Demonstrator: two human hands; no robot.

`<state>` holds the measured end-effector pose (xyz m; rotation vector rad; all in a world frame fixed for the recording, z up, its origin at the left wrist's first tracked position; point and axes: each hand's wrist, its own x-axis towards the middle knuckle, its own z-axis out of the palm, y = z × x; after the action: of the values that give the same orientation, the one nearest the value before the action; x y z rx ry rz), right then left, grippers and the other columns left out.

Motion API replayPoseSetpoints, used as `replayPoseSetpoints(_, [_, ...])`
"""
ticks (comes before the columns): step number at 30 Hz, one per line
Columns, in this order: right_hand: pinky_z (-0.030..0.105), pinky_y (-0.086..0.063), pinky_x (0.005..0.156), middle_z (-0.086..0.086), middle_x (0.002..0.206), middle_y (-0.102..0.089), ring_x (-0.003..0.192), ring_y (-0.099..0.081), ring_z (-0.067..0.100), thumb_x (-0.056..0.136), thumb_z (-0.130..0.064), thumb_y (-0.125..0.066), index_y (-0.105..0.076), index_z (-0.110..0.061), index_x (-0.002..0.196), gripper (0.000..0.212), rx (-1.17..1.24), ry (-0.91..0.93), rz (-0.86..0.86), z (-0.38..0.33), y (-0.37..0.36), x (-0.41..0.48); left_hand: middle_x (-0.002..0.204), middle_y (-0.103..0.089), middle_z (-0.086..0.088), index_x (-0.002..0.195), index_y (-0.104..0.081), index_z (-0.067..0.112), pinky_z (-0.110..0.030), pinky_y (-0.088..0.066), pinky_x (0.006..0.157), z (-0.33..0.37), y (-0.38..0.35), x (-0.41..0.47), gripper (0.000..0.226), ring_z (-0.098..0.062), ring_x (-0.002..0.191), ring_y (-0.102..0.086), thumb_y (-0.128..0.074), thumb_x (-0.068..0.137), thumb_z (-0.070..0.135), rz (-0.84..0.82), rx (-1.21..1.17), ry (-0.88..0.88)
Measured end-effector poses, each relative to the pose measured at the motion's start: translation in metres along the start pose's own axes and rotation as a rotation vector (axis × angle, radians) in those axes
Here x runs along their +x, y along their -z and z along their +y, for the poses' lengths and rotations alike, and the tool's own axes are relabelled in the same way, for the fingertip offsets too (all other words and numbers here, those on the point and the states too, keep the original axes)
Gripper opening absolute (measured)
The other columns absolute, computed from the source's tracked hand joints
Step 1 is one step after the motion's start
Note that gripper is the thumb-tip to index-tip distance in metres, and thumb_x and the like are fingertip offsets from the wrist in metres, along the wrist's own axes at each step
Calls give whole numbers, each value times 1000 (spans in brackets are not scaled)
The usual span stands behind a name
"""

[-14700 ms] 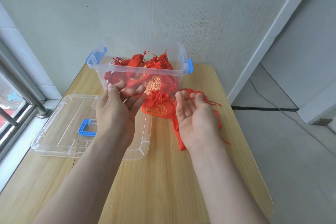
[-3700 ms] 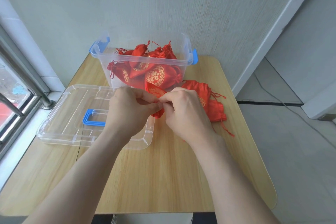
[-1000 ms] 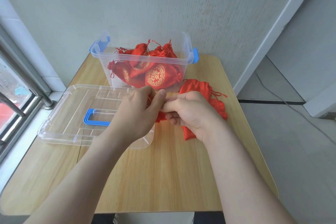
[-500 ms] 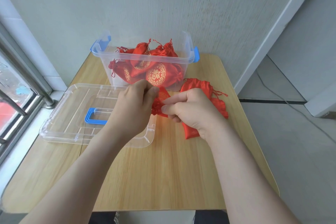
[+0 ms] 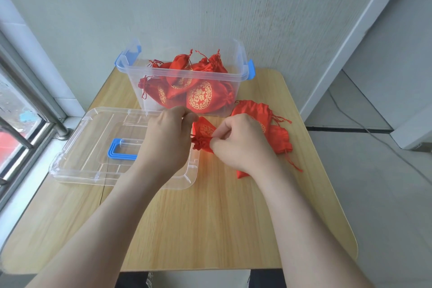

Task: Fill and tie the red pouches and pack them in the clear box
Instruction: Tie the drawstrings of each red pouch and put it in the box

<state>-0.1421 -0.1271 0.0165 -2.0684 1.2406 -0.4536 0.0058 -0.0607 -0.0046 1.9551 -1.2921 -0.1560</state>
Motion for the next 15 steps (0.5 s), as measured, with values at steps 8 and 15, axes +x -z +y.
replayPoseSetpoints(8, [34,-55,73,-7,81,-68,86,-64,16,82,-9,-62,-70,-18,81,12,-93,116,141,-1,-10,4,69,-63,10,99,-77,10,-31,-44,63,5,0,-1,33,-12,64,-59,-45,107,11,-1,-31,37])
replayPoseSetpoints(15, [42,-59,74,3,84,-78,82,-75,24,96,-14,-61,-63,-18,90,7,530,67,110,-7,-3,7,101,-62,5,121,-65,18,-16,-41,90,3,8,-7,42,-17,108,-53,-45,94,-6,-176,-93,-75])
